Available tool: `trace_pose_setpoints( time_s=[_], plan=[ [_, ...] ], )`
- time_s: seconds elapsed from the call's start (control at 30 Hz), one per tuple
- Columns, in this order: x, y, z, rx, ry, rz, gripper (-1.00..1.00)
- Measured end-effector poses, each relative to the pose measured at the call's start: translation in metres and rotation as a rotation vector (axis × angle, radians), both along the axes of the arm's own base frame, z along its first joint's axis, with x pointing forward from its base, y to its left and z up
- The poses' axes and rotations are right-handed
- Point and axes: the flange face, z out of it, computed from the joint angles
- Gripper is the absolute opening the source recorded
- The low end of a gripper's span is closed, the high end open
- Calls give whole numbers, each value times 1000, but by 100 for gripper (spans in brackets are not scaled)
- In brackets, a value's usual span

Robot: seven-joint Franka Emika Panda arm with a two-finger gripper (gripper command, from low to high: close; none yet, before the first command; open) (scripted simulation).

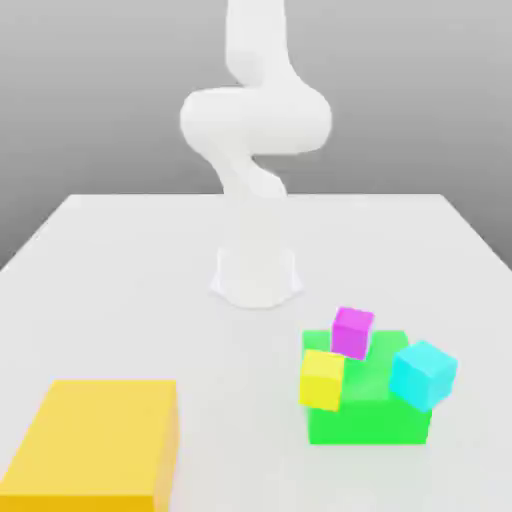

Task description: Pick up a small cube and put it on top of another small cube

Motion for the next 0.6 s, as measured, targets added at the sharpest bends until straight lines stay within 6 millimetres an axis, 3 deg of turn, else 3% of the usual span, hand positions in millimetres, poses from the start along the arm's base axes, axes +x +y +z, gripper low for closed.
trace_pose_setpoints(
  time_s=[0.3, 0.6],
  plan=[
    [100, -64, -94, 128, 184, -308, 0],
    [161, -150, -218, 261, 348, -631, 0]
  ],
)
